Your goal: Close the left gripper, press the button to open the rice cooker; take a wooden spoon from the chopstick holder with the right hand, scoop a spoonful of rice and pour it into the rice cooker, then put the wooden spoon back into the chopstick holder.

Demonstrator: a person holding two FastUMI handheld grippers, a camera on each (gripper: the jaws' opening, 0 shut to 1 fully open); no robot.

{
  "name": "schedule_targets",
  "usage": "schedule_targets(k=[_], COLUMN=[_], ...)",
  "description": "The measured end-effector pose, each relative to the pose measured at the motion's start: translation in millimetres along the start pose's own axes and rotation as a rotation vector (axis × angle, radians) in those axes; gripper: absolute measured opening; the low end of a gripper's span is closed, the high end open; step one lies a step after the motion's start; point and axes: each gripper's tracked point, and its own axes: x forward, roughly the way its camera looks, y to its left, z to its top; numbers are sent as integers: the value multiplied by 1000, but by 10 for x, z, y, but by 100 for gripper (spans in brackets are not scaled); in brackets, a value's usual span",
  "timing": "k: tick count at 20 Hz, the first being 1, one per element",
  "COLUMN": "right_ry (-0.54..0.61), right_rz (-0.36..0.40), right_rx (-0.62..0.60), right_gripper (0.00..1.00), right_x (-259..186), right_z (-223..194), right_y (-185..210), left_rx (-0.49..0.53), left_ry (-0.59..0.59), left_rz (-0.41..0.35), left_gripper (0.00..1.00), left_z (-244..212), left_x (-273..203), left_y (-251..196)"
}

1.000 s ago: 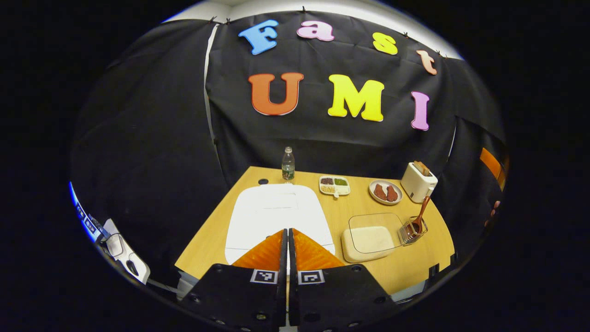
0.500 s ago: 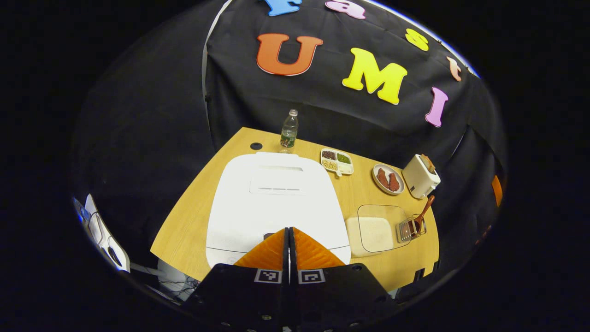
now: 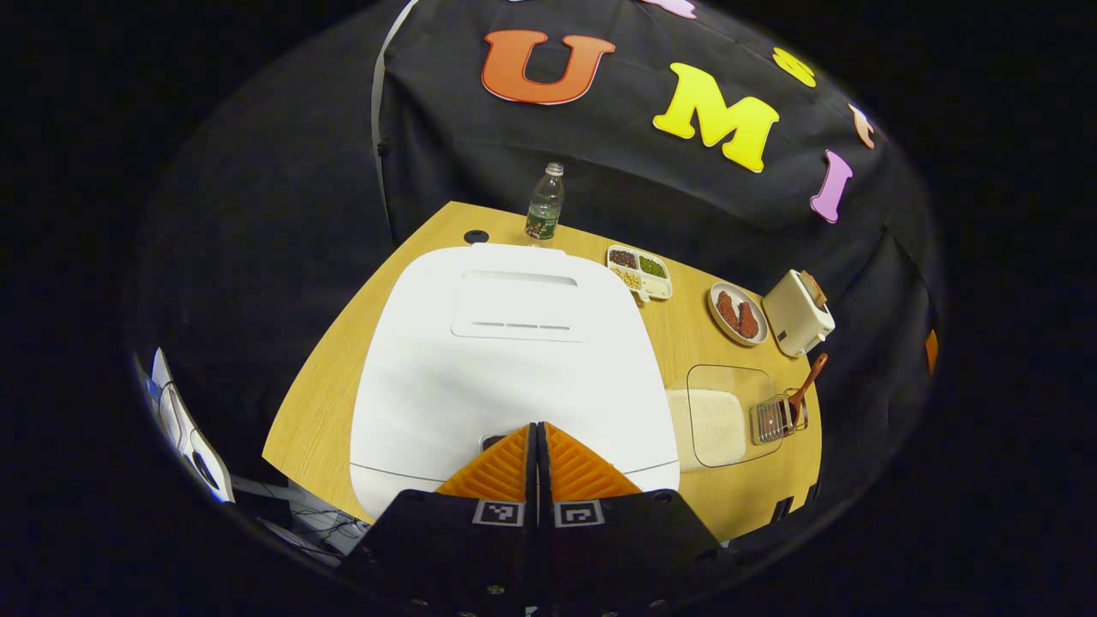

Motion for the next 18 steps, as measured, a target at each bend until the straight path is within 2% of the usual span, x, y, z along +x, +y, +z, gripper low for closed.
schedule_targets(k=[3,5,7,11,13,17,18], right_ry=[0,3,8,14,-12,-41,-47], right_rz=[9,15,18,30,30,43,45], right_rx=[-5,-9,-7,3,3,23,27], right_gripper=[100,100,100,100,100,100,100], right_x=[19,18,26,23,8,-3,-21], right_z=[-15,-34,-67,-70,19,115,142], right_y=[45,60,86,126,106,150,148], left_rx=[19,-17,-11,-40,-49,10,29], left_ry=[-19,9,5,-60,-157,-425,-496], left_rz=[-1,3,-2,3,11,19,21], left_gripper=[0,0,0,0,0,0,11], left_z=[23,-99,-99,10,256,988,1197], left_x=[14,40,74,-10,-197,-751,-932], left_y=[-2,12,3,-14,-40,-158,-193])
